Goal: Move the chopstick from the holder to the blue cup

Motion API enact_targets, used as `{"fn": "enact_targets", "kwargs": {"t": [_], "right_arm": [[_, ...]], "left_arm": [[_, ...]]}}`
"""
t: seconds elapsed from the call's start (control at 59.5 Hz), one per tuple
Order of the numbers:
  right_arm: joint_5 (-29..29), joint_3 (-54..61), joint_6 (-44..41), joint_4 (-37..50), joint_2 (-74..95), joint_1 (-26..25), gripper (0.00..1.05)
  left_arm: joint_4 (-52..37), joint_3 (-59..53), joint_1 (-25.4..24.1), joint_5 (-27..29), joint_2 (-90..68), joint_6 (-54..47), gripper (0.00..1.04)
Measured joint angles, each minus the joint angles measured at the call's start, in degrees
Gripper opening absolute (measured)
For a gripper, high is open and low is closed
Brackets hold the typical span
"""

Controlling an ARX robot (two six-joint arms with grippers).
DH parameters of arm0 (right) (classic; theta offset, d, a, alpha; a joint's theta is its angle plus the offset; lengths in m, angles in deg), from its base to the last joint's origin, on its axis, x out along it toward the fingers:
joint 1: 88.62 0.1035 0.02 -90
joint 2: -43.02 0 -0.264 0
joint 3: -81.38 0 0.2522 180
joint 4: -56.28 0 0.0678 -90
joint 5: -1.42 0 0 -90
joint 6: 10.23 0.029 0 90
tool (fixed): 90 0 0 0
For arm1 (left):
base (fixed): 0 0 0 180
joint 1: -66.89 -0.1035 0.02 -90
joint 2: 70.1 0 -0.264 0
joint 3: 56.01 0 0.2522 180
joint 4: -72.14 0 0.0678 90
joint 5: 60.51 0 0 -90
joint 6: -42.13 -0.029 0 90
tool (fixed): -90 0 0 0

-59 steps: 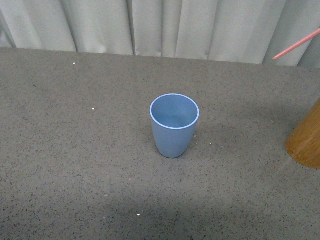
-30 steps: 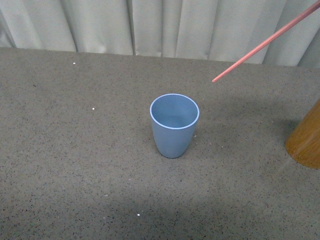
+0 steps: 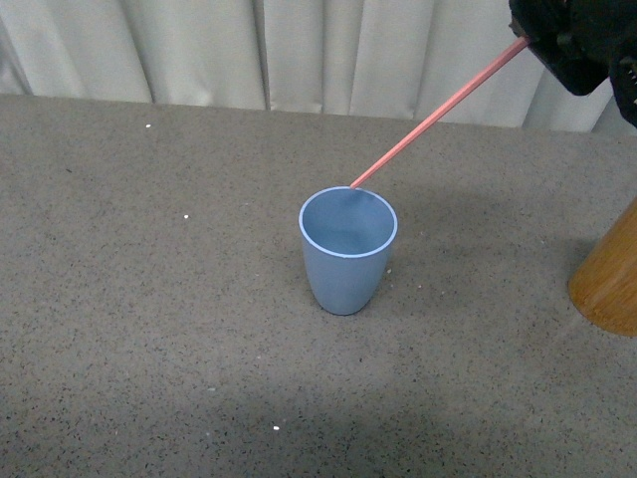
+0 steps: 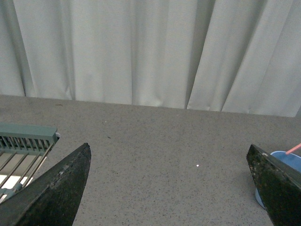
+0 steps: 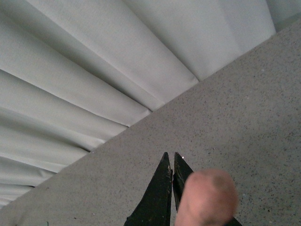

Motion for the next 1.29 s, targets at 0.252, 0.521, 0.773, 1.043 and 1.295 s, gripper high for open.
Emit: {"fn": "enact_targets", "kwargs": {"t": [0.252,0.521,0.773,1.043,1.295], "right_arm": [[-0.1,-0.4,0.7,0.2,2.2,0.7,0.01],[1.0,-1.9,0.8,0.1,3.5,1.7,0.01],[1.2,-2.4,0.1,-1.1,3.6,2.4,0.46],[-6.8,7.9,-15.4,16.5,0.1,-0.7,0.77],[1.6,32.7,-45.3,33.5,-21.9,-9.9,0.36]], "left_arm": [[0.0,0.0,0.0,0.0,0.0,0.0,0.98],[0.0,0.0,0.0,0.0,0.0,0.0,0.98],[0.0,0.0,0.0,0.0,0.0,0.0,0.98],[0.0,0.0,0.0,0.0,0.0,0.0,0.98],[0.0,0.0,0.0,0.0,0.0,0.0,0.98]]}}
